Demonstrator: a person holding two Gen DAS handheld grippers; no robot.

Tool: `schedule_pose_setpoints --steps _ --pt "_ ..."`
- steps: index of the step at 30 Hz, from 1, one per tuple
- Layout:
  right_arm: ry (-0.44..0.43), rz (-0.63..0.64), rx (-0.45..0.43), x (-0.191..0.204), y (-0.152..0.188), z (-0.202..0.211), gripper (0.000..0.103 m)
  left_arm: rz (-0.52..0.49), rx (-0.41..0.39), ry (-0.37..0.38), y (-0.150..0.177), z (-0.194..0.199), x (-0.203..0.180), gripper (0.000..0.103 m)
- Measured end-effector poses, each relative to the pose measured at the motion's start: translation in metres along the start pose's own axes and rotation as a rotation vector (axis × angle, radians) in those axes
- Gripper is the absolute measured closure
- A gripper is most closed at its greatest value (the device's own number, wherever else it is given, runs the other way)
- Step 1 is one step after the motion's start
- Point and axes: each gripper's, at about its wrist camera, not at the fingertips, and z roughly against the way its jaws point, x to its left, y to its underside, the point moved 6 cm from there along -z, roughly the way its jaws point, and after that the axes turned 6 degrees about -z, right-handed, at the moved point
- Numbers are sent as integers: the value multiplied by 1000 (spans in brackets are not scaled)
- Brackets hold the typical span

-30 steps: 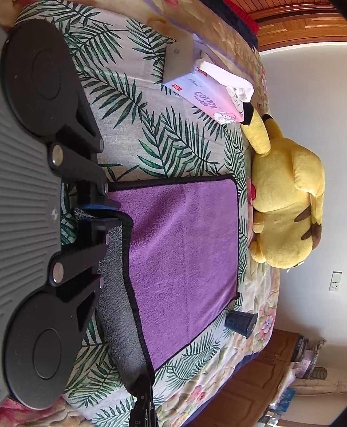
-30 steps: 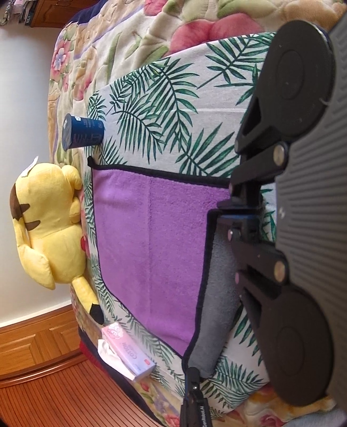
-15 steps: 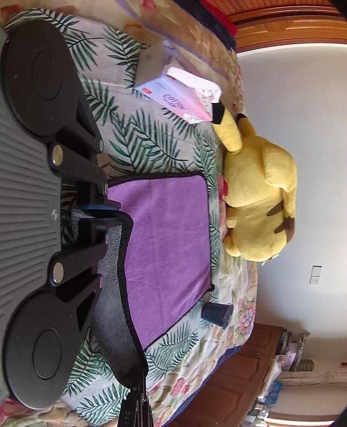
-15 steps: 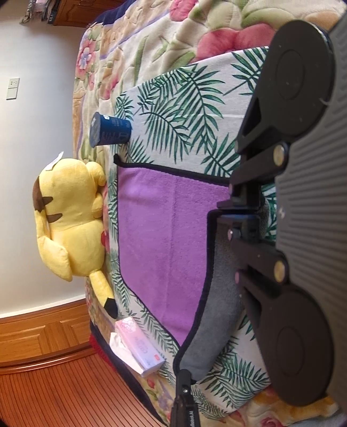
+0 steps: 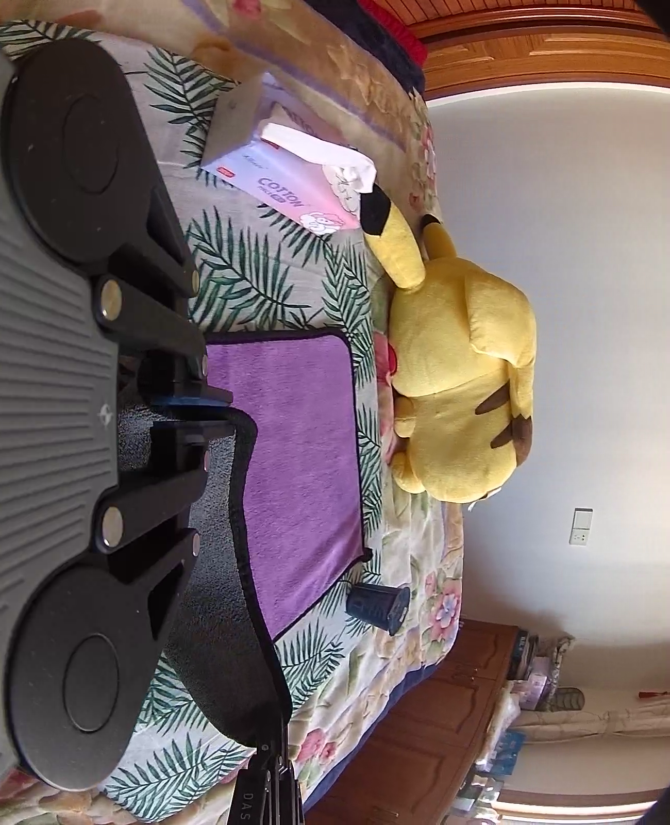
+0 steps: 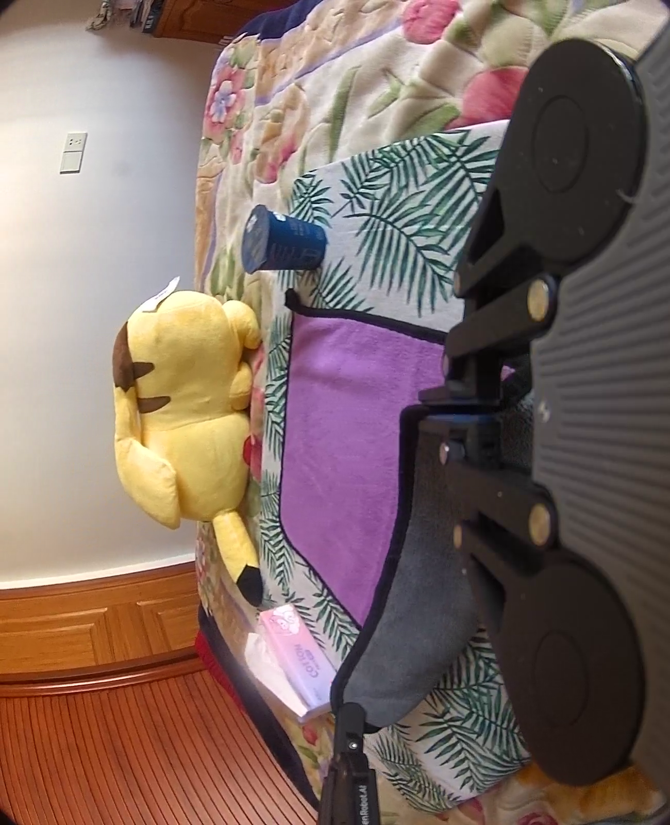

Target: Fold towel

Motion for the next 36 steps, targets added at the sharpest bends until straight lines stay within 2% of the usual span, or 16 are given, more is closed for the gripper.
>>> schedule_pose_setpoints --steps 8,15,20,36 --pt "14 32 -18 -5 -9 -9 99 -14 -1 6 -7 -21 4 103" --pt "8 69 -19 -1 -16 -11 99 -12 -17 18 -19 -23 8 103" --pt "7 94 -42 2 -28 -11 99 4 -39 27 -32 -23 12 103" --pt "41 146 -113 -1 -75 -45 99 -63 -97 -9 -69 -50 27 103"
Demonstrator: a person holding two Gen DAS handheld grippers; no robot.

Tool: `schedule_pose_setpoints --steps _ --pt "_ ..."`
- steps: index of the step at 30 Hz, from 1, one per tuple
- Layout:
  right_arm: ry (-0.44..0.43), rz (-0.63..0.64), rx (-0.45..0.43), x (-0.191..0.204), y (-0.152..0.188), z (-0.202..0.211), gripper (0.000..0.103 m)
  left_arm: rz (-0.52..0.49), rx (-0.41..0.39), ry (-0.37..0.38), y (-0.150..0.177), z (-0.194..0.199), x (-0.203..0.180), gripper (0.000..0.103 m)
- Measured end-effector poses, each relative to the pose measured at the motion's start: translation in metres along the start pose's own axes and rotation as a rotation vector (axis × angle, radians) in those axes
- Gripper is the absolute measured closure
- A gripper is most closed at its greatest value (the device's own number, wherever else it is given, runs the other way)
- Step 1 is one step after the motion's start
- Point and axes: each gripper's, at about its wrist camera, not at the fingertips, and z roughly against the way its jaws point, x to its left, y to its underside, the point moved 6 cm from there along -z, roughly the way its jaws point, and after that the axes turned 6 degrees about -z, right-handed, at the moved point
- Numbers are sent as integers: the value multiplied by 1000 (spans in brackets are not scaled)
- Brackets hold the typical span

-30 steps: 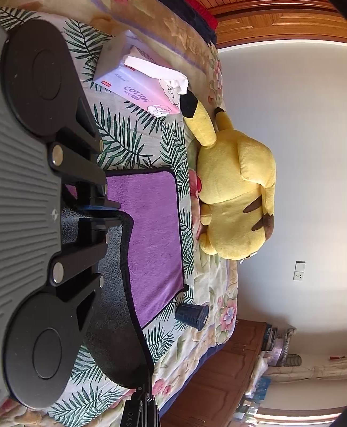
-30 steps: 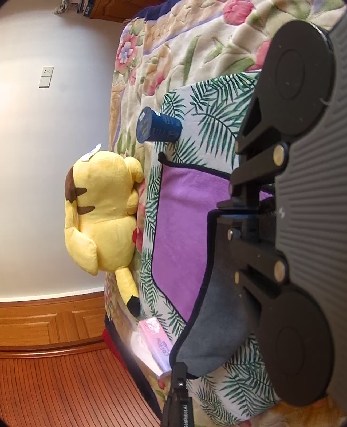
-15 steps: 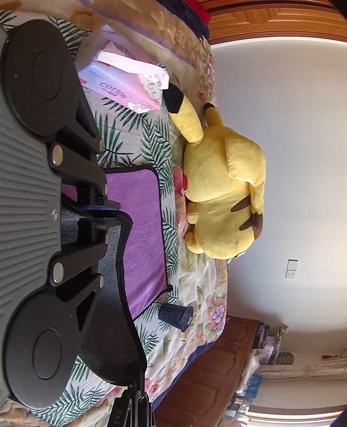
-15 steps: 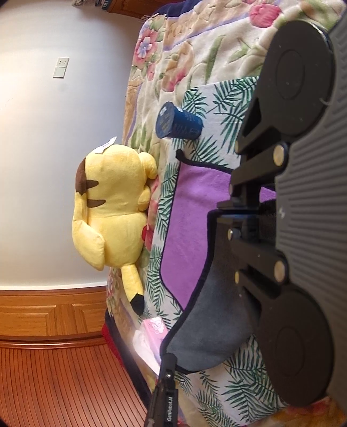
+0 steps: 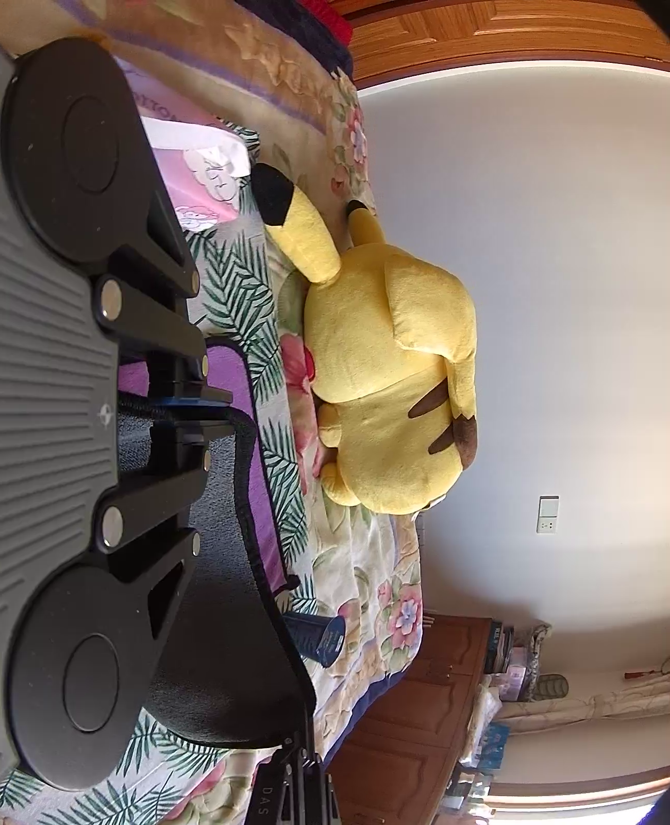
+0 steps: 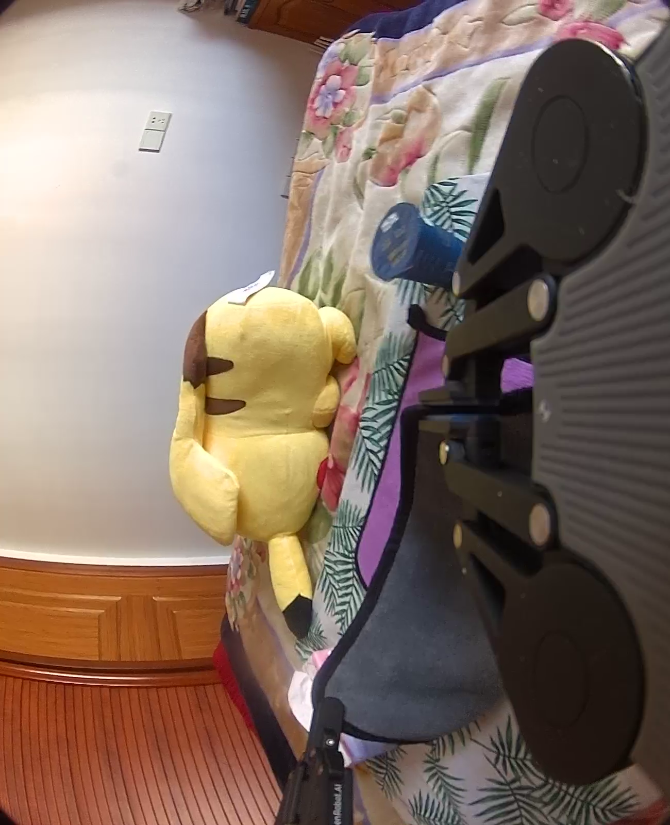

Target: Fold towel

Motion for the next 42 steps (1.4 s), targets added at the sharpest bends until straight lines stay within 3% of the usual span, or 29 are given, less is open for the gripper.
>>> schedule_pose_setpoints --steps 12,20,42 --pt "42 16 -52 -6 -25 -40 99 37 -8 -18 -18 -36 22 103" --pt "86 35 -70 -12 -27 -66 100 4 -21 -52 -25 -64 24 103" --pt "132 49 17 -18 16 -120 99 -7 77 -89 10 -136 34 103"
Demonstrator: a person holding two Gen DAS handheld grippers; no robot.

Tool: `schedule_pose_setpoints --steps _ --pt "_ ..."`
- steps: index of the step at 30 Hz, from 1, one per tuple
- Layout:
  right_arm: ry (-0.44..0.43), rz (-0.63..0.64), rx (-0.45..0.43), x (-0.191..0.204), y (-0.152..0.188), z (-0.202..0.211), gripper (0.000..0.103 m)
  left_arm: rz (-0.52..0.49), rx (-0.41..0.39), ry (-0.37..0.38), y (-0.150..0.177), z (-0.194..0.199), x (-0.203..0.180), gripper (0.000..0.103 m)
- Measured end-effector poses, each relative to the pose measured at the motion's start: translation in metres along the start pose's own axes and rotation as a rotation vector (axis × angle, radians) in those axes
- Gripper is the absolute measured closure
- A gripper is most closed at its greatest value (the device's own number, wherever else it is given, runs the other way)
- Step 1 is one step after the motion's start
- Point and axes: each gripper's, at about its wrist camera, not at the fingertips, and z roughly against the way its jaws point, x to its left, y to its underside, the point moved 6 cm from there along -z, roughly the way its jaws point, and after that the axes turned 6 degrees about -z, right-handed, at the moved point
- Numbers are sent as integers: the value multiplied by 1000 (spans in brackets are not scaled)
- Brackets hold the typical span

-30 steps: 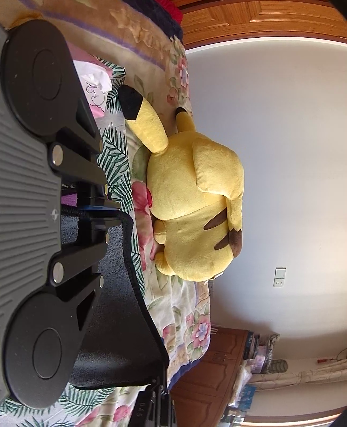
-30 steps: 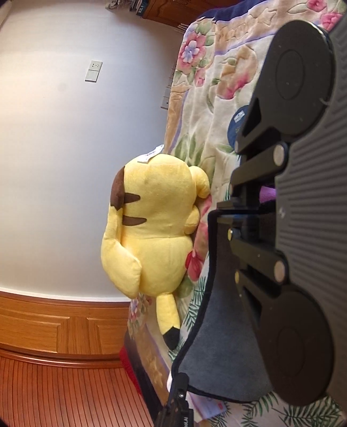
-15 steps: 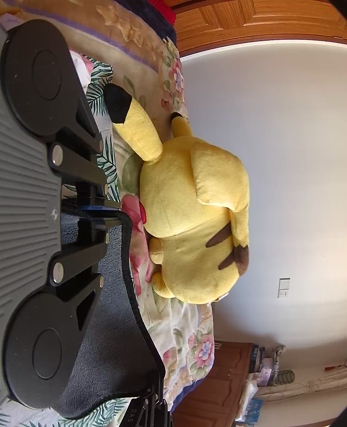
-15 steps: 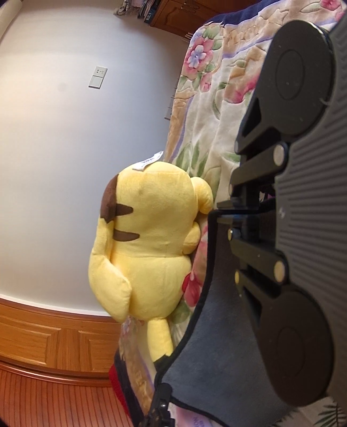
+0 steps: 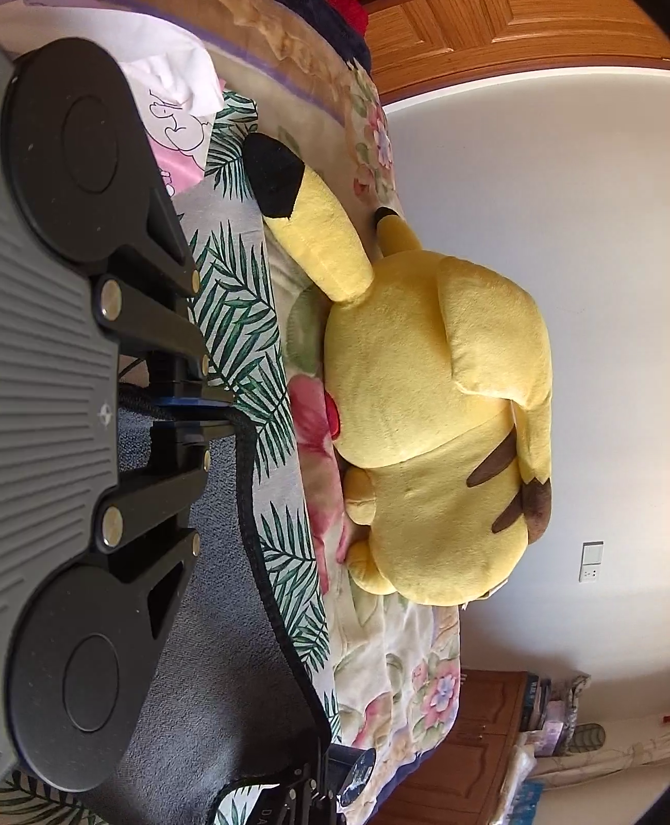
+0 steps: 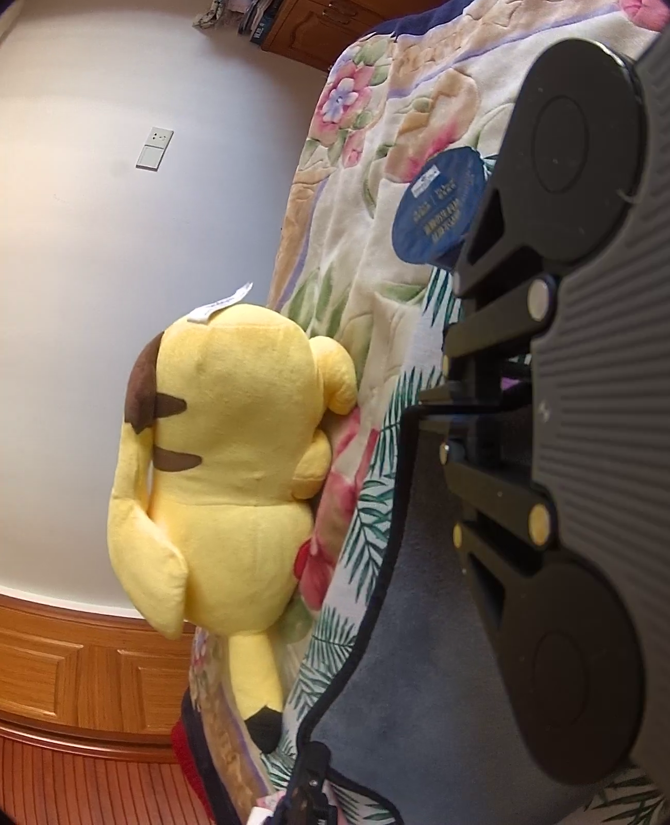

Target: Fold towel

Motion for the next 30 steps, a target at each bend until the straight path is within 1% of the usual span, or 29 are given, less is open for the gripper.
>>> schedule_pose_setpoints --steps 6,7,8,9,10,11,12,14,16,18,19,21,24,26,28,29,30 --pt "6 -6 10 0 0 -1 98 -8 23 -4 0 -5 -4 103" --pt "11 -6 16 -1 0 -2 96 -3 23 -1 1 -5 -4 103" --pt "13 -10 19 -2 0 -1 88 1 23 1 1 -4 -4 103" --pt "8 -17 19 -3 0 0 87 6 24 1 1 -3 -4 102" --pt "5 -21 22 -3 0 2 87 14 23 0 1 -2 -4 97" --pt "7 -21 26 -4 0 4 86 22 21 -3 1 -1 -5 87" --pt "9 -22 27 -5 0 6 75 26 19 -3 1 2 -5 83" --pt "-5 -45 25 -7 -1 14 62 25 17 5 -1 7 -9 81" --pt "-20 -67 30 -8 -1 24 62 15 11 17 -3 16 -13 76" --pt "-29 -78 31 -7 -2 35 62 7 -2 24 -7 28 -18 69" --pt "-34 -84 33 -7 -3 41 62 5 -7 27 -9 34 -20 66" --pt "-42 -99 33 -6 -6 54 62 8 -18 32 -14 48 -23 58" --pt "-52 -120 29 -5 -11 75 60 17 -32 44 -20 69 -28 50" --pt "-56 -126 24 -5 -16 89 59 17 -38 49 -26 82 -31 48" --pt "-58 -136 16 -5 -22 103 56 16 -45 52 -30 96 -34 45" --pt "-59 -145 11 -6 -24 110 53 20 -49 50 -32 103 -35 41" --pt "-61 -154 8 -6 -27 117 51 26 -54 51 -34 110 -37 38"
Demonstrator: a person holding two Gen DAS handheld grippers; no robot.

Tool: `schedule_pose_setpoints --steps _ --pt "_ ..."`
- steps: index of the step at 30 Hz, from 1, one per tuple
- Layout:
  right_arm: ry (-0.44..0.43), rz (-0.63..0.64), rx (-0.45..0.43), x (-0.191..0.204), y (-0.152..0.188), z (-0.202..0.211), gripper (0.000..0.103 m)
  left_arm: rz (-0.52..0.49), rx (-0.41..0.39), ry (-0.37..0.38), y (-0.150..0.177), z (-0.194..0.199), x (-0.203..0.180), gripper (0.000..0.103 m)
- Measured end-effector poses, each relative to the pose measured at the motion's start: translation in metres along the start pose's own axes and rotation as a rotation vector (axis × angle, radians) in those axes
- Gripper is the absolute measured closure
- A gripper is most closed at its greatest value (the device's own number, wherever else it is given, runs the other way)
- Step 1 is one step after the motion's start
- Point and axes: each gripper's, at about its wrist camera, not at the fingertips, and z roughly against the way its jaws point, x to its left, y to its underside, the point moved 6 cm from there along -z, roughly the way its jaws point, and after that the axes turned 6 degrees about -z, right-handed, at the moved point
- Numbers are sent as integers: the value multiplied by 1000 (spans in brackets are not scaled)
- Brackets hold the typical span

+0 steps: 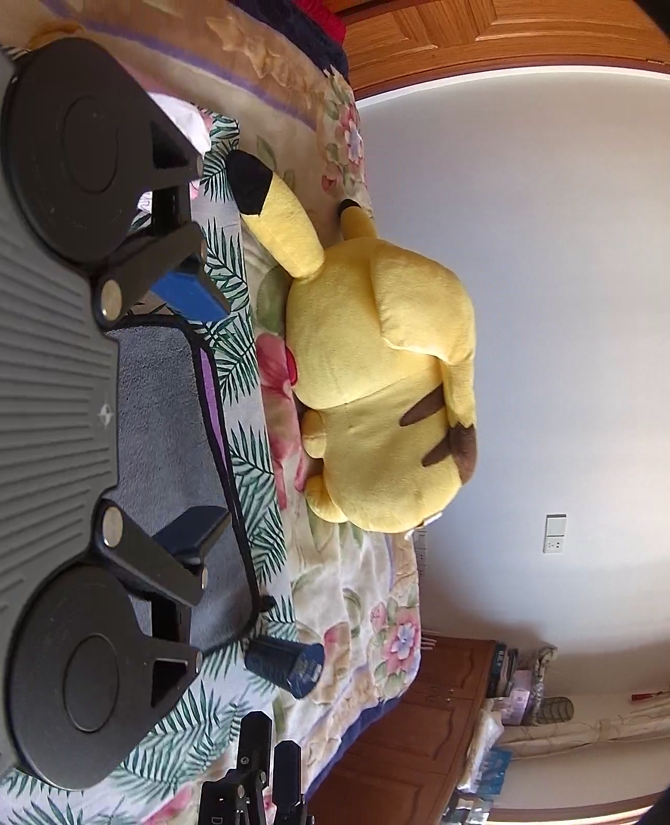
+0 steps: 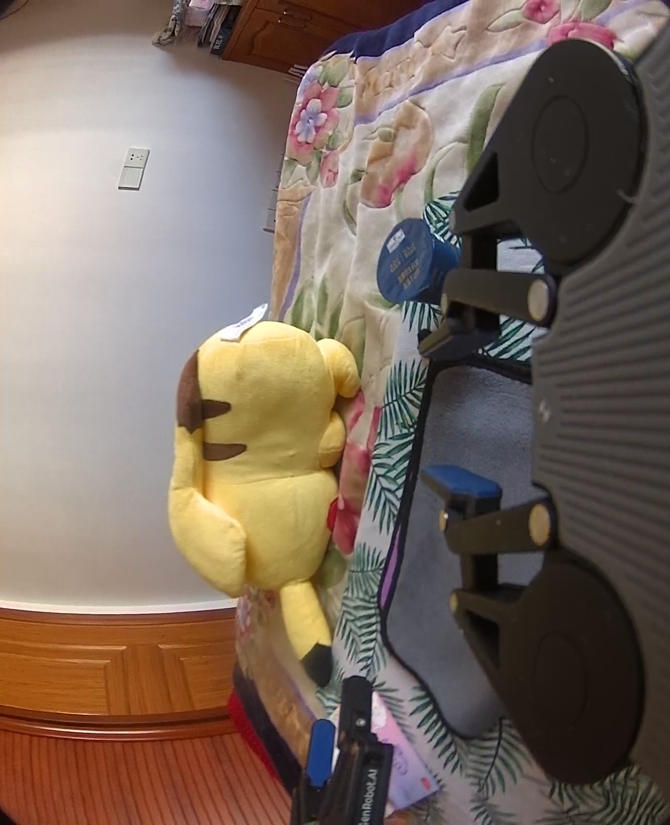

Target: Fold towel

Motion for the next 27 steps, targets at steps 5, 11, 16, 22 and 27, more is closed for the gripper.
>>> schedule_pose_setpoints --steps 5,11,16,22,27 --pt "5 -5 -20 4 -12 31 47 -9 -6 -1 -10 38 -9 35" --pt "21 -7 -36 10 -22 64 31 -34 -43 -7 -21 91 -16 28" --pt "26 -19 -56 13 -31 89 15 -7 -65 -4 -29 128 -16 23" --pt "19 0 -68 20 -36 114 12 19 -95 6 -28 163 -16 16" --pt "18 -25 -87 22 -35 131 0 8 -98 -6 -24 183 -14 16"
